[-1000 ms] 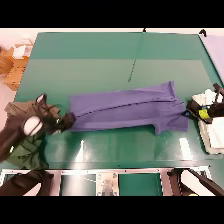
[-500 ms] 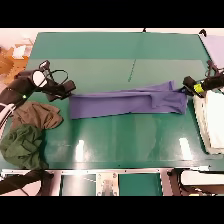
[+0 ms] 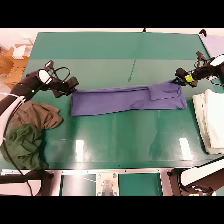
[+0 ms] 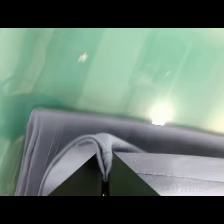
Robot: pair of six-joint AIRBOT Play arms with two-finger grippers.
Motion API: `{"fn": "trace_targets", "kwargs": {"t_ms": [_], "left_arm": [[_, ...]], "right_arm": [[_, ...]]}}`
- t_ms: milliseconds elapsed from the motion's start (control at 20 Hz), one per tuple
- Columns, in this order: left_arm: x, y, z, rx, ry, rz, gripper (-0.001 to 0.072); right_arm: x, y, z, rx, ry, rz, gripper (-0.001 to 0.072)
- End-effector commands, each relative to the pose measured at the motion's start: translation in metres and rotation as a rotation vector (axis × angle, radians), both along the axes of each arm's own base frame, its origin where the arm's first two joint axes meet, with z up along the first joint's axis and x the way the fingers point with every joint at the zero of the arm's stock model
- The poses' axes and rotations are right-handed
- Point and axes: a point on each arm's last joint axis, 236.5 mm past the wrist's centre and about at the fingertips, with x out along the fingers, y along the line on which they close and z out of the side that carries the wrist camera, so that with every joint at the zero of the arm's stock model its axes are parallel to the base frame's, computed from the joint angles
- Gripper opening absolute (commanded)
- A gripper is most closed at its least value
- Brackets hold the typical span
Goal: Fold the shirts.
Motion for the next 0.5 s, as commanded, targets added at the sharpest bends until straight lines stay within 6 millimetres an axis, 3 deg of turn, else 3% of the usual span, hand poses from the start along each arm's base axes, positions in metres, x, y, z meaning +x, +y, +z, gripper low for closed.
{"fn": "trace_targets", "kwargs": {"t_ms": [0,50,100,200,250,350,450], "left_arm": [[0.026,-0.009,0.009,-0.035,-0.086,-0.019,0.0431],[0.034,-0.007,0.018,-0.039,-0.111,-0.012,0.0696],[0.041,0.001,0.031,-0.040,-0.132,-0.005,0.0663],[0.049,0.026,0.057,-0.048,-0.124,0.011,0.0666],[0.048,0.040,0.068,-0.053,-0.105,0.019,0.0667],[0.043,0.065,0.080,-0.058,-0.066,0.034,0.0667],[0.033,0.078,0.078,-0.064,-0.015,0.039,0.0666]], "right_arm": [[0.021,0.001,-0.010,0.013,-0.044,-0.016,0.0355],[0.027,-0.006,-0.005,0.000,-0.067,-0.013,0.0427],[0.031,-0.017,0.003,-0.008,-0.084,-0.019,0.0428],[0.031,-0.044,0.019,-0.008,-0.097,-0.027,0.0447],[0.025,-0.056,0.021,0.017,-0.089,-0.024,0.0518],[0.013,-0.062,0.011,0.116,-0.065,-0.004,0.0560],[0.000,-0.059,-0.008,0.206,-0.034,0.056,0.0589]]}}
